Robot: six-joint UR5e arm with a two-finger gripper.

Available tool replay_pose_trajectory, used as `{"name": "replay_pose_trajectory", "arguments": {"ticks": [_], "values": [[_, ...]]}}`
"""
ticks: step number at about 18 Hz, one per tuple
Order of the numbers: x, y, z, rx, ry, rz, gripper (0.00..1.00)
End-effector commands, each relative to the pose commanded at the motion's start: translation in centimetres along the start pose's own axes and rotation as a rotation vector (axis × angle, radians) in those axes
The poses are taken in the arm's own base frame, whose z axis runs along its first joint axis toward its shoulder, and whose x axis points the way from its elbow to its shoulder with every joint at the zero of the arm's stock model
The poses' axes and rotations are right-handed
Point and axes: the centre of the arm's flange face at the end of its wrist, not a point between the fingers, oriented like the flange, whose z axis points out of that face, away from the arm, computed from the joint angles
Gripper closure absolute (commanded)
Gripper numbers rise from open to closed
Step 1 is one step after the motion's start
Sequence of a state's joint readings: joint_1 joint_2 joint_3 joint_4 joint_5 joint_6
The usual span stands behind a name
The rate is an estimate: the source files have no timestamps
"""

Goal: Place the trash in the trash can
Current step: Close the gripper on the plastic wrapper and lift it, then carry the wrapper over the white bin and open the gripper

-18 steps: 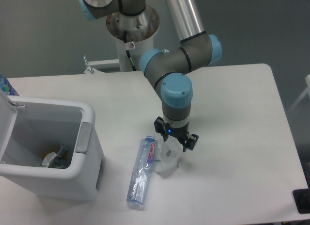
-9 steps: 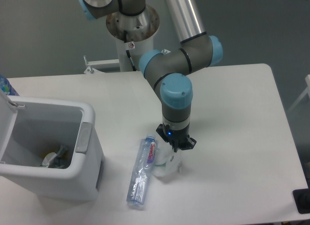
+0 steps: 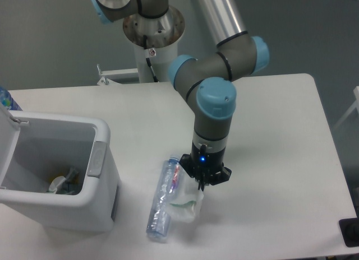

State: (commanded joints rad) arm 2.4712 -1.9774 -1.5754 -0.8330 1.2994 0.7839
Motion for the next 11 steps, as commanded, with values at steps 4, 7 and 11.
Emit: {"name": "replay_pose_trajectory", "arguments": {"ticks": [4,7,11], "values": [[2.1,-2.3,-6.5,0.149,0.017,-0.001,1.00],[3.4,-3.5,-10.8,0.253,0.041,0.000,1.00],[6.7,-4.9,-16.3,0.364,0.070,0.011,1.00]]}}
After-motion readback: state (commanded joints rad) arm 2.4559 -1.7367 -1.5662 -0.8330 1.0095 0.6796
